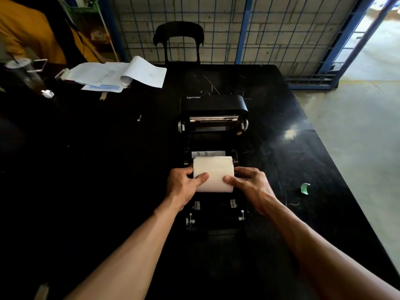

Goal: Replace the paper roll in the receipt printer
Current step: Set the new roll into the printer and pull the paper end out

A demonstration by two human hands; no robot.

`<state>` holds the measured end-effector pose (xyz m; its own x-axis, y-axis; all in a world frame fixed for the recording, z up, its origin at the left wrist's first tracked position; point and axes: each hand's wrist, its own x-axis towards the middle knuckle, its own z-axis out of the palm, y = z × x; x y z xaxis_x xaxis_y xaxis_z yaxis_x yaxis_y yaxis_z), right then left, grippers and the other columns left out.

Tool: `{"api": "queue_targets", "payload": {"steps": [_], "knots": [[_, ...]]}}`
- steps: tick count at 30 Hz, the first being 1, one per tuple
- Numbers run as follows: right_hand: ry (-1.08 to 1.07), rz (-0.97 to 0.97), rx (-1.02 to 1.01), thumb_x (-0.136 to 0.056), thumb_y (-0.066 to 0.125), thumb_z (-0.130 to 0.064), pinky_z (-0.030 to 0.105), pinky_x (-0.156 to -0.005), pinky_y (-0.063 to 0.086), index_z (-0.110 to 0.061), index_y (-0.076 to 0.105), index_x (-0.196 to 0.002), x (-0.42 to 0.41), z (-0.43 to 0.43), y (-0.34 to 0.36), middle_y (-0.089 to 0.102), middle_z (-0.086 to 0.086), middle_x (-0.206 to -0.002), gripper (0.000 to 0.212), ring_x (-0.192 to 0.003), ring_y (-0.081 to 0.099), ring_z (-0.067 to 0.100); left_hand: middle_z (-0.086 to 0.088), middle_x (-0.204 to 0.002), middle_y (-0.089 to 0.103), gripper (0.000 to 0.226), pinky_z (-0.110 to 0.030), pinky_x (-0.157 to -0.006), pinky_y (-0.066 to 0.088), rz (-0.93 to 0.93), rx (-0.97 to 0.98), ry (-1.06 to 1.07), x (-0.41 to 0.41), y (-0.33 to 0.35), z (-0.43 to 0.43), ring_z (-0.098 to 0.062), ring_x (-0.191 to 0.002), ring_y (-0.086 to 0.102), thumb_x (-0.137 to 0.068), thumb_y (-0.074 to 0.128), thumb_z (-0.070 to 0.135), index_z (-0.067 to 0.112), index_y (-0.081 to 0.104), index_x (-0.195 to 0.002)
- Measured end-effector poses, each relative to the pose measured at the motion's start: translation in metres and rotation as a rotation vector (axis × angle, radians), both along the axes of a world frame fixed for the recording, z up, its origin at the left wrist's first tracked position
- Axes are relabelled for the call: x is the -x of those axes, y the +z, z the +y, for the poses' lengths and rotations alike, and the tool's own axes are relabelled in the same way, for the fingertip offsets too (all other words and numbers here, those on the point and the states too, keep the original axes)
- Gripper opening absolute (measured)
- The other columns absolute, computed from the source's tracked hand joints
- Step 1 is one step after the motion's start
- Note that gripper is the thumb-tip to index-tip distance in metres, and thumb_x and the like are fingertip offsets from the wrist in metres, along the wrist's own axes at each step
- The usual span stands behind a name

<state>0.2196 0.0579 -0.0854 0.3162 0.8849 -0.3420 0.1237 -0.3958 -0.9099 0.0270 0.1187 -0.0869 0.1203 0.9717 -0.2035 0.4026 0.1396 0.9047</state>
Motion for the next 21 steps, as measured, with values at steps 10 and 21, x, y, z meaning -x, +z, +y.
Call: {"api": "queue_targets", "payload": {"steps": [10, 21], "knots": [[-0.073, -0.163, 0.035, -0.061, 0.095, -0.038, 0.044, -0.090, 0.058, -0.021, 0.051, -0.133, 0.001, 0.006, -0.005, 0.057, 0.003, -0.109, 0.086, -0.099, 0.063, 0.021, -0.005, -0.102, 0.075, 0.038, -0.021, -0.070, 0.049, 0.164, -0.030, 0.046, -0.005, -0.006, -0.001, -0.014, -0.086, 0.064, -0.075, 0.083, 0.034, 0.015, 0.076, -0.107], [0.316, -0.837, -0.039, -0.073, 0.086, -0.043, 0.051, -0.109, 0.040, -0.028, 0.031, -0.155, 0.001, 0.024, 0.019, 0.040, 0.001, -0.156, 0.099, -0.141, 0.035, 0.031, -0.003, -0.133, 0.054, 0.072, -0.032, -0.102, 0.040, 0.539, -0.268, -0.300, -0.010, 0.014, 0.026, -0.023, -0.121, 0.051, -0.068, 0.086, 0.028, 0.015, 0.057, -0.132]]}}
